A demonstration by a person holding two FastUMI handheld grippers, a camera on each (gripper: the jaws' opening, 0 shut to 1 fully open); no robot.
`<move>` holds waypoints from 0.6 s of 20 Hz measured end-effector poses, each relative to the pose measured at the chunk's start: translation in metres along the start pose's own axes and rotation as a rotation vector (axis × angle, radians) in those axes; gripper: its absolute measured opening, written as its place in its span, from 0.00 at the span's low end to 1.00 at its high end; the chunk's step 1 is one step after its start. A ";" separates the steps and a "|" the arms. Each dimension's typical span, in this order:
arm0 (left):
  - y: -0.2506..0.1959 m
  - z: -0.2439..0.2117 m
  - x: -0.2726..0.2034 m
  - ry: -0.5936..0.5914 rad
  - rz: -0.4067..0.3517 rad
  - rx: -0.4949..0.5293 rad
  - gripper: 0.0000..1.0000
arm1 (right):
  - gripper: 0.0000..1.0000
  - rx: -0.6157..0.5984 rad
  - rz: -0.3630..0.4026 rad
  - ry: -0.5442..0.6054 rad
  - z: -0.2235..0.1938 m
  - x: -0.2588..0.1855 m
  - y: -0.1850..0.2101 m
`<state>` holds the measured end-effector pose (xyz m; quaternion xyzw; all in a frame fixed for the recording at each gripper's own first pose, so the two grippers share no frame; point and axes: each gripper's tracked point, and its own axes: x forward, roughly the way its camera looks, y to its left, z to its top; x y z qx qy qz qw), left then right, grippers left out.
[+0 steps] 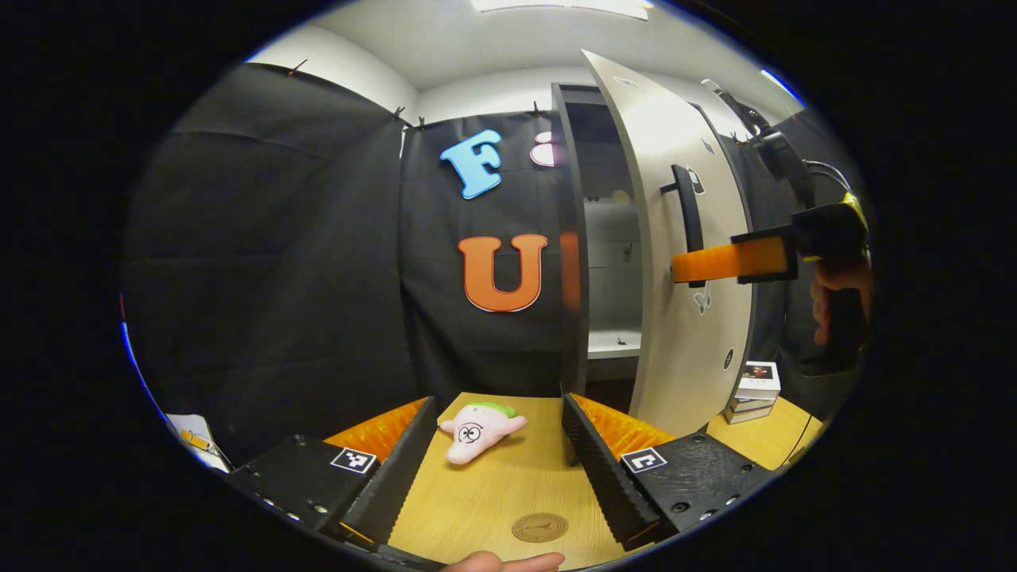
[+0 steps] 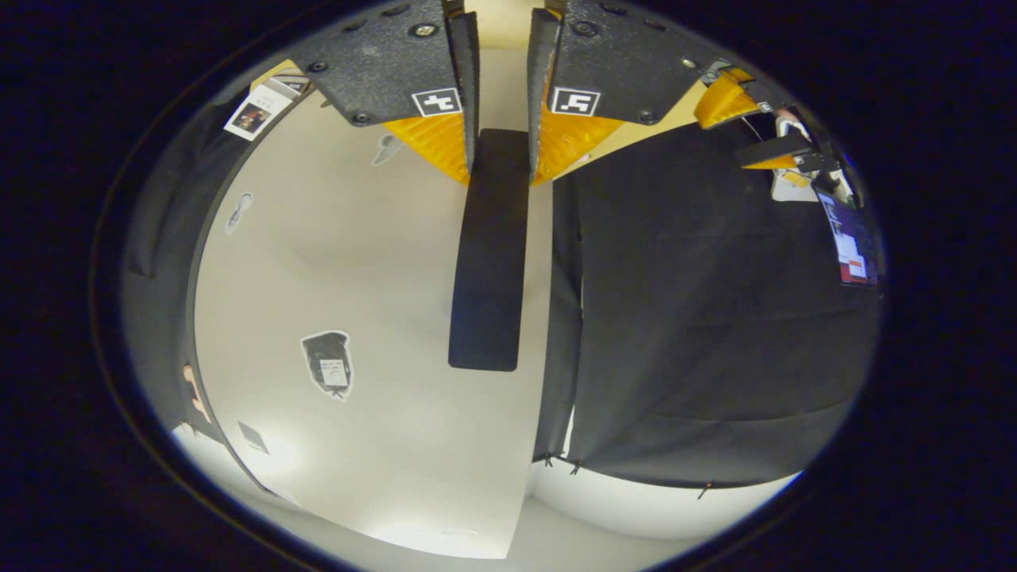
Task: Open the cabinet door with the right hand, grasp the bottle in the cabinet with the left hand and place it on the coaster, then close the cabinet door with the right hand.
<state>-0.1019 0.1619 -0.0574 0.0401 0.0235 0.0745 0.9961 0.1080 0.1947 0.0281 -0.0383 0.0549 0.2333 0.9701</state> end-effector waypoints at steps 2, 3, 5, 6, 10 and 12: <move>-0.009 0.008 0.020 -0.003 -0.020 0.020 0.96 | 0.28 -0.001 0.021 -0.005 -0.002 -0.007 0.000; -0.018 0.013 0.028 -0.012 -0.035 0.028 0.96 | 0.27 0.000 0.039 -0.009 -0.002 -0.009 -0.001; -0.032 0.024 0.041 -0.030 -0.049 0.046 0.96 | 0.27 0.005 0.077 -0.017 -0.003 -0.012 -0.004; -0.039 0.029 0.046 -0.034 -0.057 0.046 0.96 | 0.27 0.004 0.093 -0.020 -0.003 -0.013 -0.006; -0.069 0.034 0.064 -0.015 -0.088 0.030 0.96 | 0.28 0.012 0.129 -0.011 -0.006 -0.034 -0.009; -0.087 0.031 0.074 0.008 -0.112 0.021 0.96 | 0.28 0.022 0.129 0.004 -0.007 -0.037 -0.014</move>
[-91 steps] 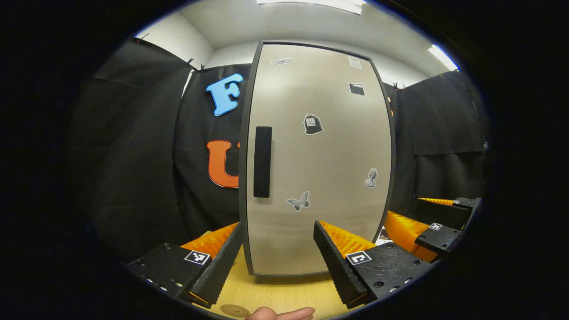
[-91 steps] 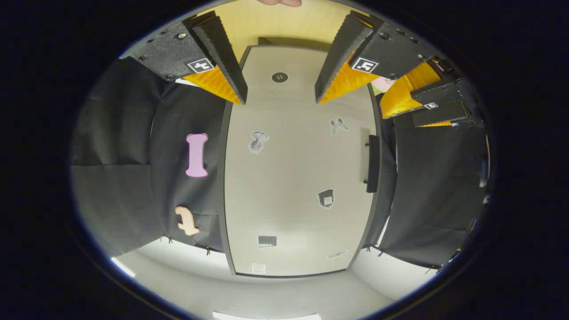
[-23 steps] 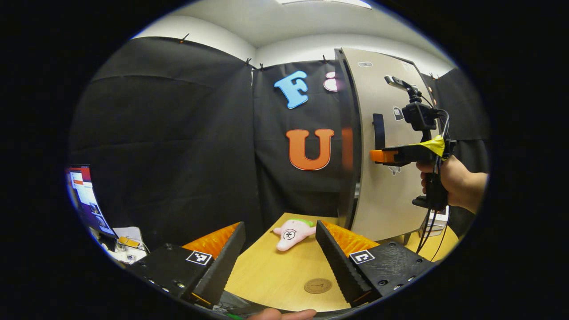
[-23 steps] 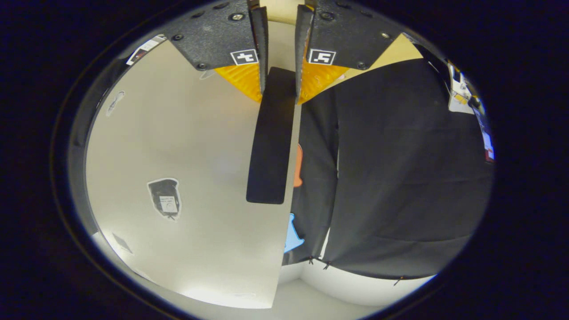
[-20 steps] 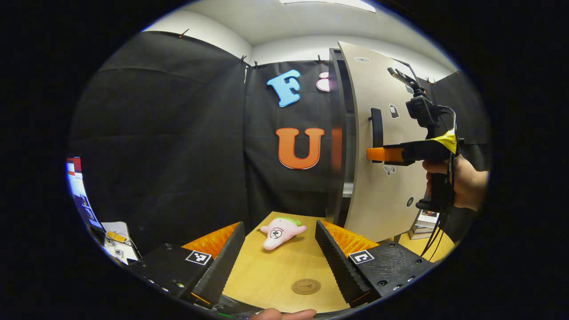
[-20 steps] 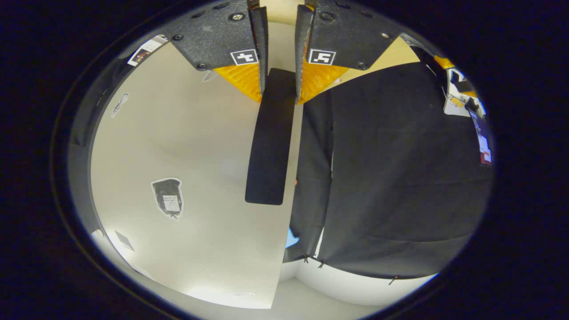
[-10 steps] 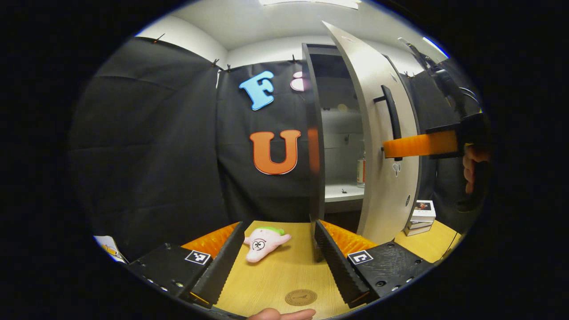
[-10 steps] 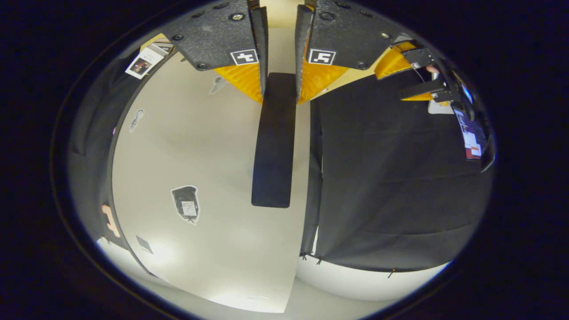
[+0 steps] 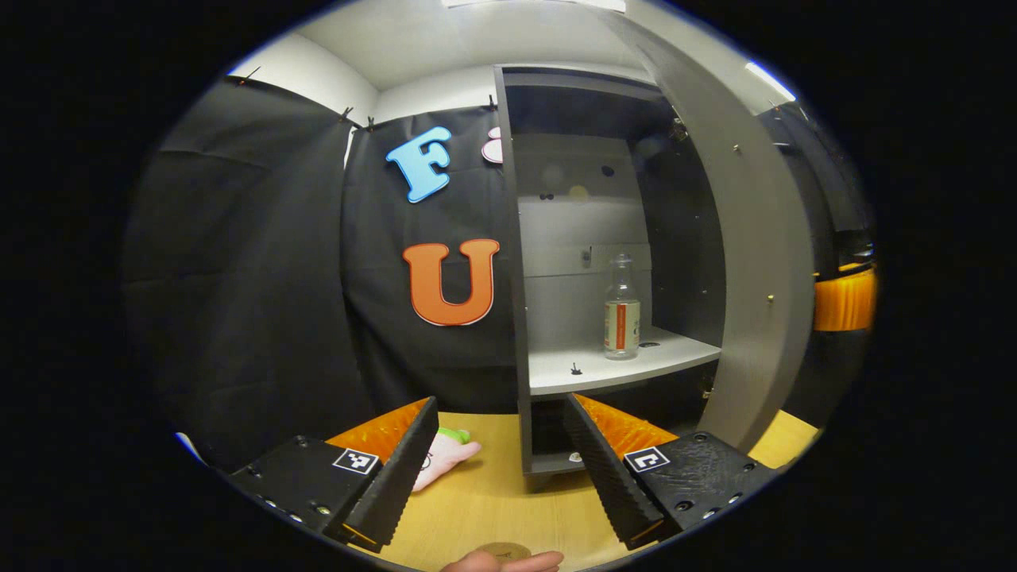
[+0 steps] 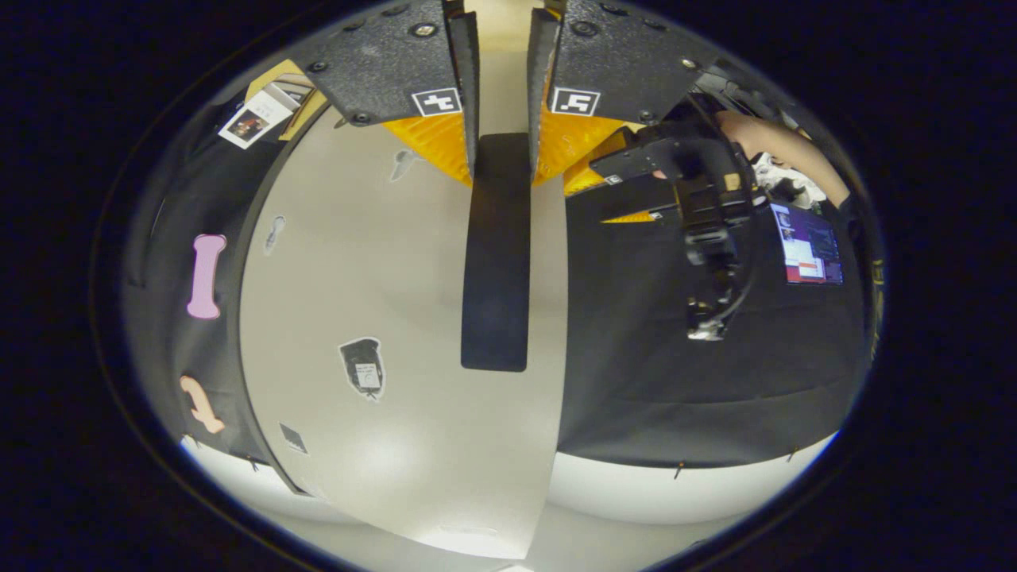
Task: Open the cabinet door with the right hand, grasp the bottle in the cabinet with the left hand and place it on the coaster, then close the cabinet door with the right hand.
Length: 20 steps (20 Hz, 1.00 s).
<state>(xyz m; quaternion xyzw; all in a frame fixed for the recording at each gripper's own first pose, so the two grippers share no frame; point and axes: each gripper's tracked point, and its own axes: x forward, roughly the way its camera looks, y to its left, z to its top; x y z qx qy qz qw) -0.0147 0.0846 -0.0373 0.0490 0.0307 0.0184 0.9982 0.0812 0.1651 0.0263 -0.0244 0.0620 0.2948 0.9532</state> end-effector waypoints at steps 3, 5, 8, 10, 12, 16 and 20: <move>-0.024 0.008 0.015 -0.001 -0.042 0.007 0.96 | 0.27 0.023 -0.027 0.034 -0.002 -0.009 -0.004; -0.047 0.016 0.025 -0.004 -0.078 0.018 0.96 | 0.28 0.019 -0.069 0.051 -0.003 -0.013 -0.009; -0.081 0.022 0.040 -0.008 -0.139 0.009 0.96 | 0.28 0.030 -0.146 0.046 -0.004 -0.020 -0.013; -0.097 0.024 0.050 -0.008 -0.171 0.007 0.96 | 0.28 0.061 -0.196 0.038 -0.004 -0.027 -0.016; -0.114 0.025 0.059 -0.002 -0.197 0.009 0.96 | 0.27 0.078 -0.245 0.039 -0.006 -0.032 -0.018; -0.135 0.028 0.082 0.005 -0.218 0.018 0.96 | 0.24 0.097 -0.308 0.048 -0.015 -0.040 -0.011; -0.154 0.044 0.108 -0.023 -0.206 0.037 0.96 | 0.26 0.159 -0.373 -0.009 -0.010 -0.046 -0.017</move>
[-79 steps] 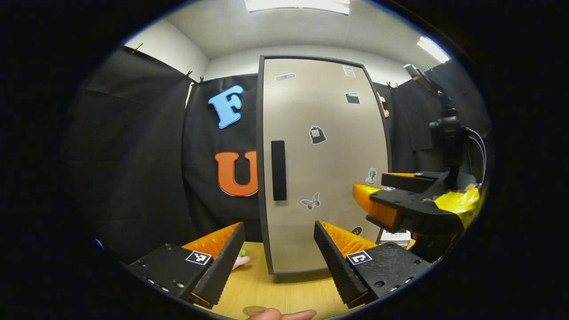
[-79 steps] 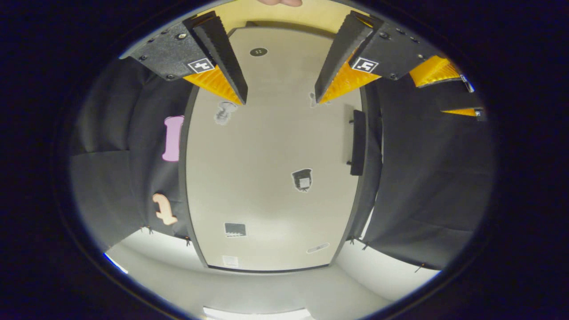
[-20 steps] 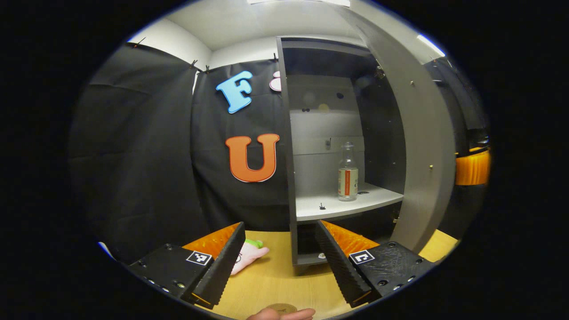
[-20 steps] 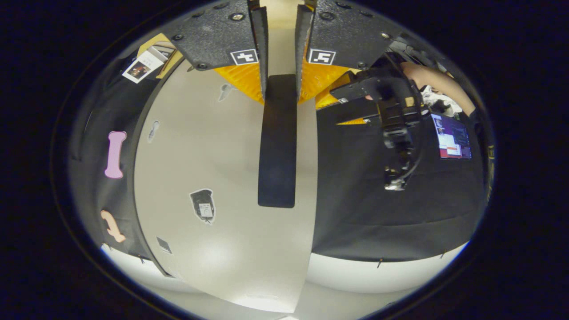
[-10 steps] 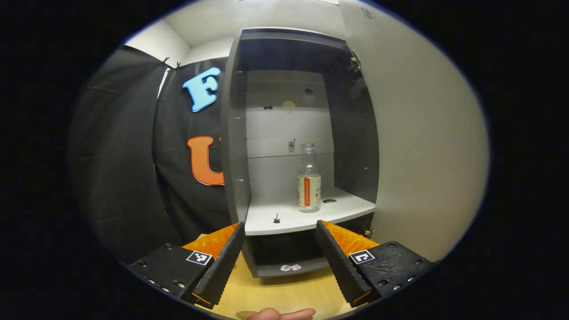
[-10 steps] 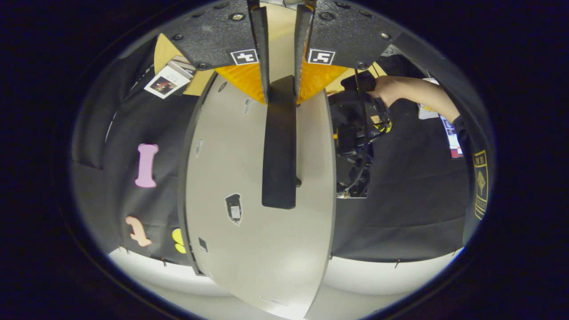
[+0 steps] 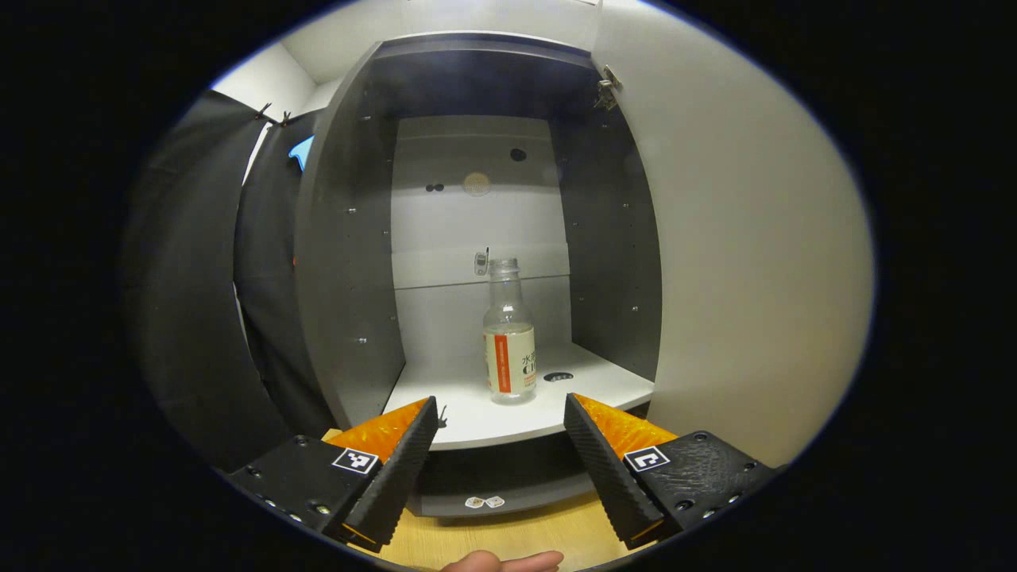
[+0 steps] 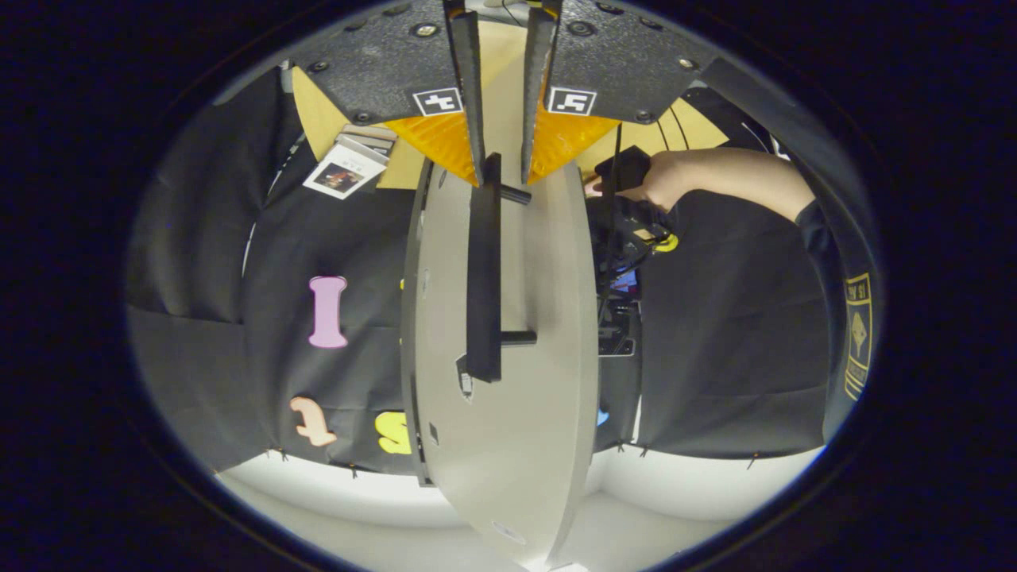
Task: Open the cabinet door with the right hand, grasp the bottle in the cabinet with the left hand and place it on the coaster, then close the cabinet door with the right hand.
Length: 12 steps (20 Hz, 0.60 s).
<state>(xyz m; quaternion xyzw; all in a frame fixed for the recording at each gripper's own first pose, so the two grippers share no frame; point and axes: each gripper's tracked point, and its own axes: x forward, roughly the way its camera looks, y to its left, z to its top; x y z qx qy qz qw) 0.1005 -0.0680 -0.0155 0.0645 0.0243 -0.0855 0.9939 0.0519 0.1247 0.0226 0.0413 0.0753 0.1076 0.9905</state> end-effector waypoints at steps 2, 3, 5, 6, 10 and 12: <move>-0.005 0.011 0.015 -0.023 0.011 0.004 0.96 | 0.26 0.033 -0.027 -0.029 0.005 0.000 -0.005; -0.008 0.015 0.023 -0.030 0.017 0.008 0.96 | 0.26 0.037 -0.052 -0.039 0.006 0.001 -0.008; -0.012 0.018 0.042 -0.037 0.031 0.026 0.96 | 0.24 0.033 -0.116 -0.048 0.006 0.001 -0.021; -0.014 0.018 0.051 -0.032 0.038 0.036 0.96 | 0.26 0.029 -0.149 -0.053 0.007 0.000 -0.029; -0.014 0.017 0.083 -0.022 0.080 0.036 0.96 | 0.19 0.061 -0.337 -0.095 0.009 -0.009 -0.061; -0.010 0.019 0.096 -0.022 0.100 0.031 0.96 | 0.25 0.105 -0.315 -0.101 0.009 -0.013 -0.063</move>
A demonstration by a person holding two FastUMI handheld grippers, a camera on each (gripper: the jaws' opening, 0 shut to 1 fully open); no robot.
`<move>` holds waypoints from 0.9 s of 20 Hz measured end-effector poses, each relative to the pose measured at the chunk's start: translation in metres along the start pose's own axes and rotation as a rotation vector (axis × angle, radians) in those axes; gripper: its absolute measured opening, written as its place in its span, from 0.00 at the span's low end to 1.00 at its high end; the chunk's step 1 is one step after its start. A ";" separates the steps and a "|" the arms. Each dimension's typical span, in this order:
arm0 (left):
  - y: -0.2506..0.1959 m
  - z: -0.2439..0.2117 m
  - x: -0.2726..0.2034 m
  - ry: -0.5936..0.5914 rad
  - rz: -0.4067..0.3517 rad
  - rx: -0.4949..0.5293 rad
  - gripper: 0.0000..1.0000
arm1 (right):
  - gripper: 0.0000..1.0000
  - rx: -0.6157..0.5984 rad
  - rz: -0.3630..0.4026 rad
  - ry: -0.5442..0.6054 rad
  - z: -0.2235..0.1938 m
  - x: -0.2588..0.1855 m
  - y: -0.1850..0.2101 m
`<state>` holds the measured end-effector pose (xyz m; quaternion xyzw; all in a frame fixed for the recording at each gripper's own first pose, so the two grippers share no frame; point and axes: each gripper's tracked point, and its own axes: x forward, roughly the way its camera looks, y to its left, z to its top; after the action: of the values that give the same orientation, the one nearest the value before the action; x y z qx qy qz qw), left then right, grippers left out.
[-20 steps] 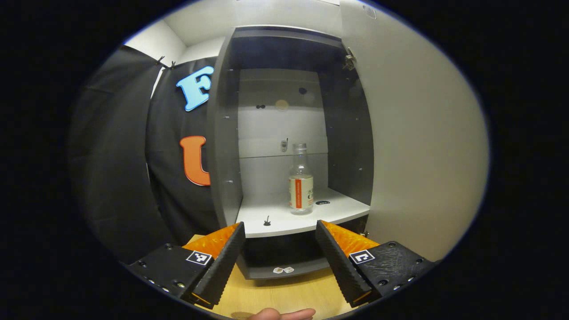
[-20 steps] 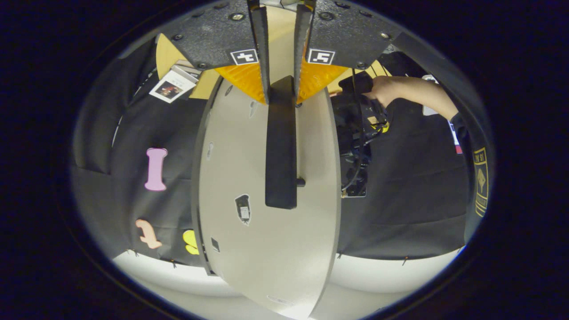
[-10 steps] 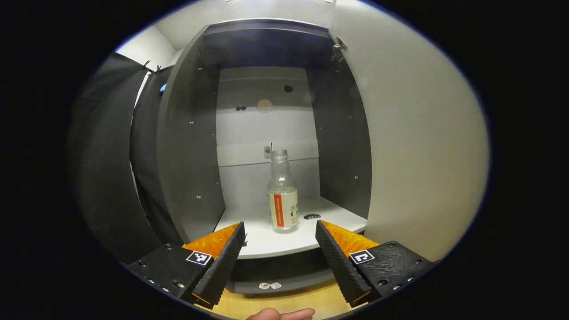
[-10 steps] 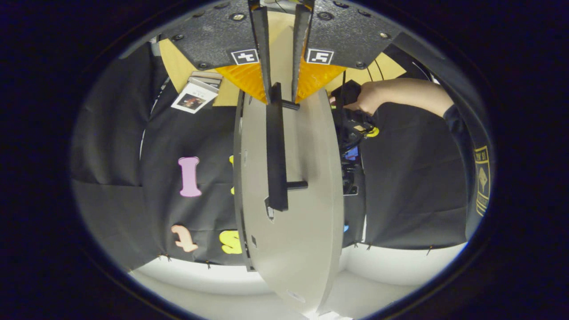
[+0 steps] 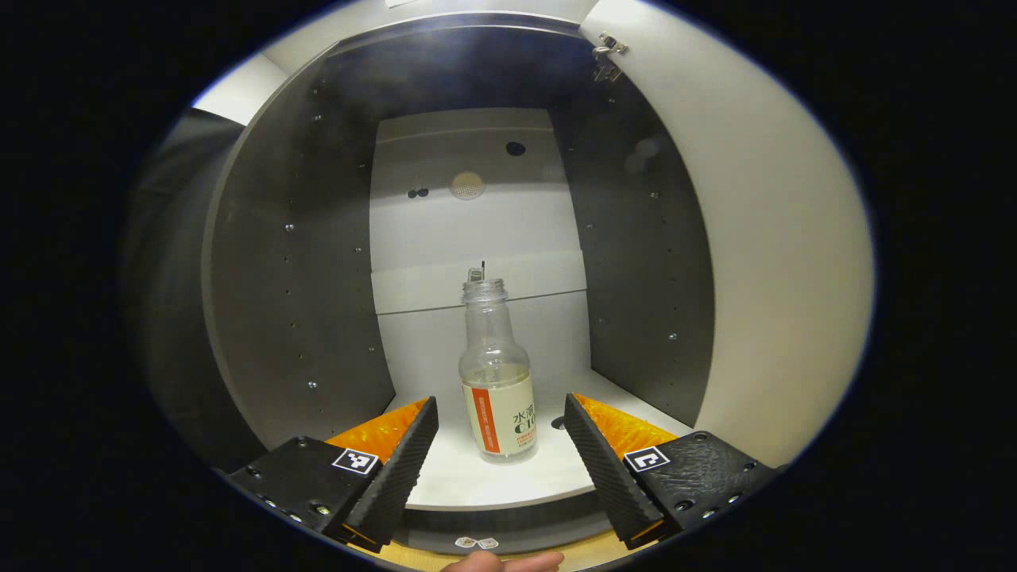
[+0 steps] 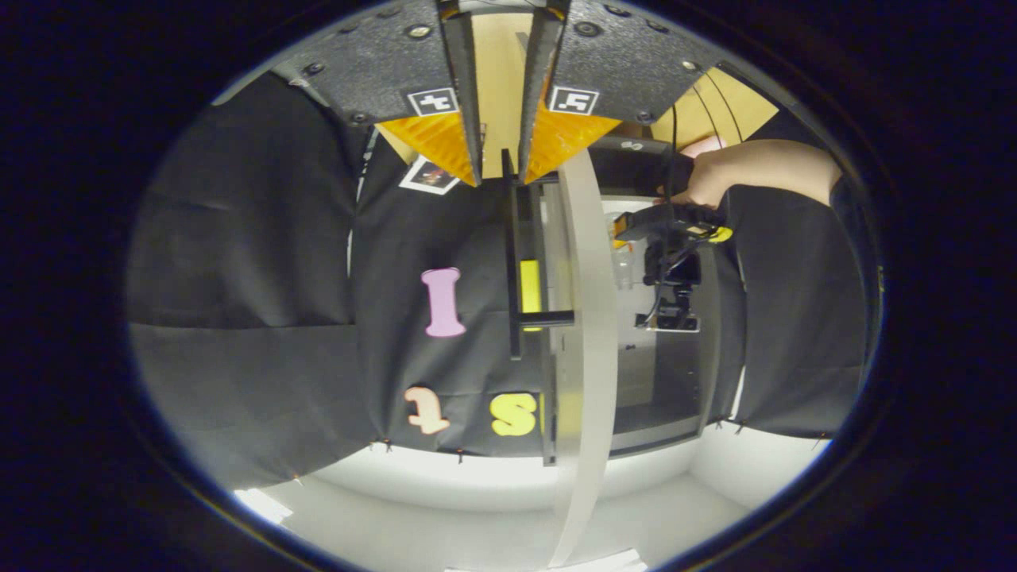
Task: Open the cabinet door with the right hand, grasp the bottle in the cabinet with the left hand and place it on the coaster, then close the cabinet door with the right hand.
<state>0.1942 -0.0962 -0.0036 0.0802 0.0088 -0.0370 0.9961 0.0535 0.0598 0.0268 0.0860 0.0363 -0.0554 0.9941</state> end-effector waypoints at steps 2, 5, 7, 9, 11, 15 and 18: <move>-0.002 0.003 0.015 -0.010 0.015 0.009 0.96 | 0.36 0.006 -0.005 0.006 -0.001 0.003 -0.010; -0.010 0.006 0.036 -0.016 0.019 0.039 0.96 | 0.90 -0.037 -0.053 0.000 -0.007 0.001 -0.027; -0.004 0.011 0.048 -0.025 0.062 0.067 0.96 | 0.92 -0.036 -0.062 -0.007 -0.008 0.000 -0.026; -0.004 0.009 0.058 -0.001 0.091 0.072 0.96 | 0.92 -0.027 -0.049 0.003 -0.013 -0.001 -0.023; -0.001 0.006 0.067 0.019 0.108 0.061 0.96 | 0.92 -0.024 -0.045 0.024 -0.017 0.000 -0.026; 0.000 -0.013 0.085 0.078 0.109 0.022 0.96 | 0.92 -0.002 -0.051 0.055 -0.025 0.006 -0.029; -0.008 -0.014 0.087 0.079 0.093 0.000 0.77 | 0.96 -0.018 -0.053 0.064 -0.023 0.011 -0.034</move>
<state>0.2807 -0.1086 -0.0205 0.0822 0.0445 0.0123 0.9956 0.0592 0.0289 -0.0026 0.0778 0.0710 -0.0785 0.9913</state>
